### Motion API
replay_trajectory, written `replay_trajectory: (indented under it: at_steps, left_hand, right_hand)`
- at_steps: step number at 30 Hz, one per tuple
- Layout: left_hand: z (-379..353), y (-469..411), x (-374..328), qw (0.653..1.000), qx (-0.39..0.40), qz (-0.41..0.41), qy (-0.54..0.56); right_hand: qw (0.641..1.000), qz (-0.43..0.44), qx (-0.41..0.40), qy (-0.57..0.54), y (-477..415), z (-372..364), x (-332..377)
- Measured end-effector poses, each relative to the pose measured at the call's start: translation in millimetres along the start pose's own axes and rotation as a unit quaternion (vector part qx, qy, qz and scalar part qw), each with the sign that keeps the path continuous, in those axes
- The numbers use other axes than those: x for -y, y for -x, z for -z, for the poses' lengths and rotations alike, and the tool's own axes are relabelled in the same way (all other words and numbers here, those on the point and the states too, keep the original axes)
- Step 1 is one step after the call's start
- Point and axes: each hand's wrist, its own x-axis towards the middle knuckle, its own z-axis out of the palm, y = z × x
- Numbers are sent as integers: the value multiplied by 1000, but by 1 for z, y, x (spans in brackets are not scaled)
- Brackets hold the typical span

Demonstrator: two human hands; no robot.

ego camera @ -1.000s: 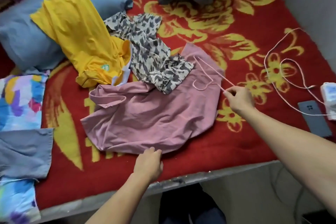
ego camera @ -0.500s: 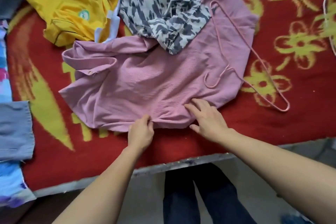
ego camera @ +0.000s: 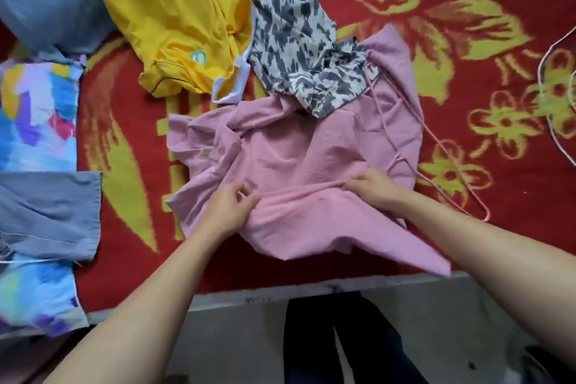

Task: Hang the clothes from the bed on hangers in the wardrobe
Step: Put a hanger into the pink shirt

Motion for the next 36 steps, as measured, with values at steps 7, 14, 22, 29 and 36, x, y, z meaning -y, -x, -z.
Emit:
replay_trajectory:
  at_steps: [7, 14, 22, 29, 36]
  left_hand:
    - [27, -43, 17, 991, -126, -6, -43]
    - [-20, -22, 90, 951, 7, 22, -309]
    - [-23, -15, 107, 971, 44, -14, -234]
    - [-8, -1, 99, 997, 54, -17, -52]
    - [-20, -46, 114, 993, -50, 56, -89]
  right_hand:
    - [939, -148, -308, 44, -55, 60, -21]
    - [920, 156, -273, 235, -35, -16, 12]
    - [961, 48, 94, 257, -32, -116, 15]
    - [985, -38, -69, 152, -30, -12, -18]
    - [925, -60, -293, 235, -36, 23, -20]
